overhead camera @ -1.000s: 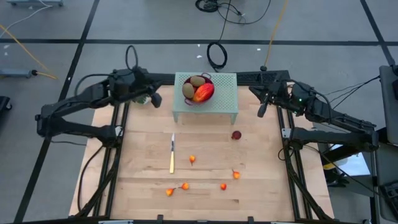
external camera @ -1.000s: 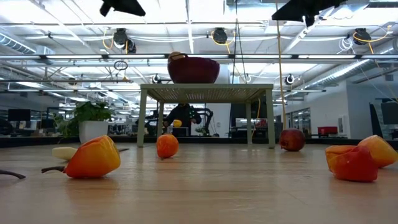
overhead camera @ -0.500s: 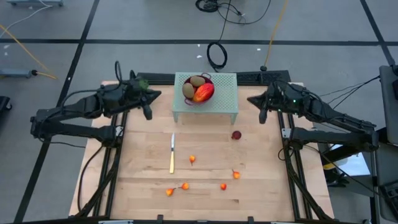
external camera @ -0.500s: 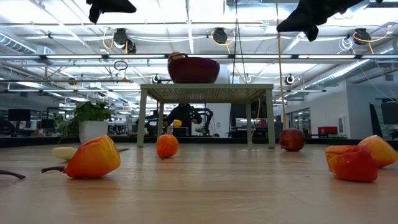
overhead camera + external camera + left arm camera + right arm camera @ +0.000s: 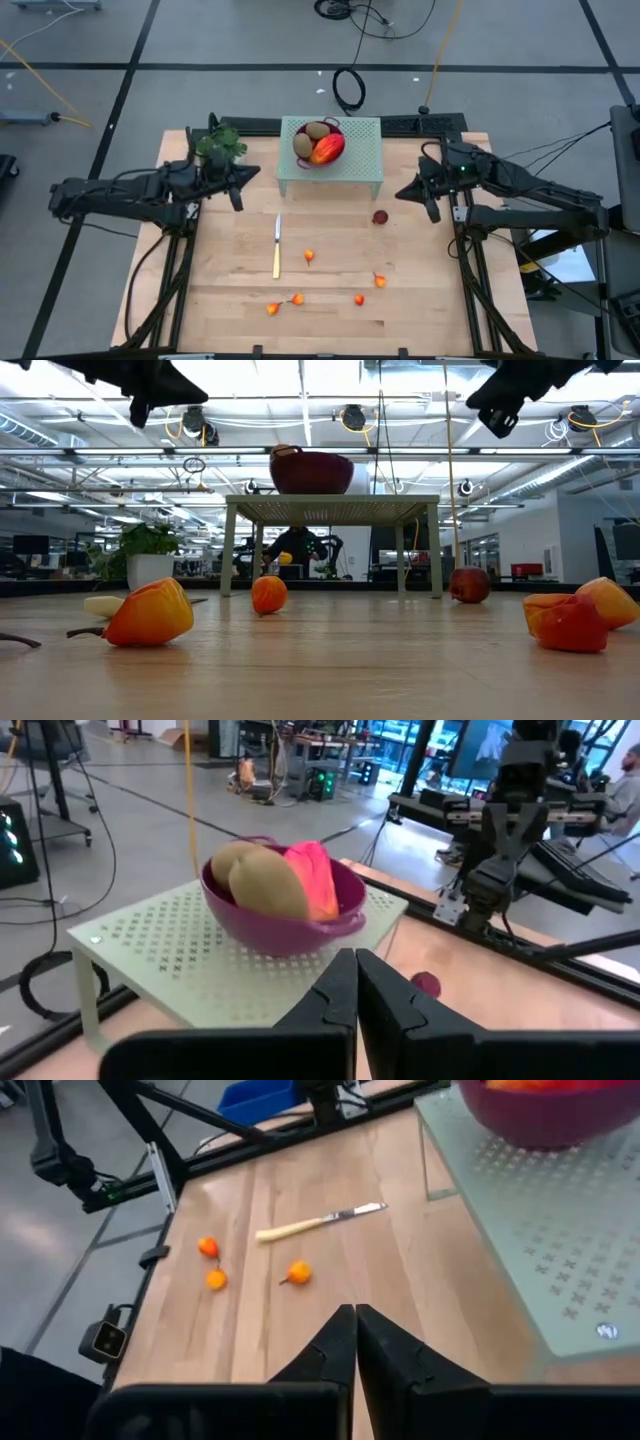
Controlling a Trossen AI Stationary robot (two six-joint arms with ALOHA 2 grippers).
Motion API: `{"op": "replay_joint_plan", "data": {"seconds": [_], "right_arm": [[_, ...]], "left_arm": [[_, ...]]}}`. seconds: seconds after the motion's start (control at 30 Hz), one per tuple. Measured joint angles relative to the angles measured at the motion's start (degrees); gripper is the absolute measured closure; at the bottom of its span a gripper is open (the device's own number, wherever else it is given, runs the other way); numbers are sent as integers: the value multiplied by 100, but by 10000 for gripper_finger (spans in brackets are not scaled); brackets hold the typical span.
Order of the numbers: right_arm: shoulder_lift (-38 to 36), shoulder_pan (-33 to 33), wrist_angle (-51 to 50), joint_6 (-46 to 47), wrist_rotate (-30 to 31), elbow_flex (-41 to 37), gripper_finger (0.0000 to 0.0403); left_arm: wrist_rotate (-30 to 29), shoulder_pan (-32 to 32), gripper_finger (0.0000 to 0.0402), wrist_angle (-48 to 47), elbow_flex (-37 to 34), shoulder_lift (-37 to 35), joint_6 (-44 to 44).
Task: Pick & Place Fruit
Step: Put the pomegranate into the strainer bowl on the shelf
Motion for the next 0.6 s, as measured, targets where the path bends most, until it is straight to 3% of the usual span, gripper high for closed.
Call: {"op": "replay_joint_plan", "data": {"seconds": [0.33, 0.6], "right_arm": [[36, 369, 551, -298, 38, -680, 402], [491, 1429, 599, -858, 1357, -685, 400]], "left_arm": [[-342, -555, 400, 1039, -1057, -536, 47], [-824, -932, 400, 1106, -1717, -1057, -287]]}}
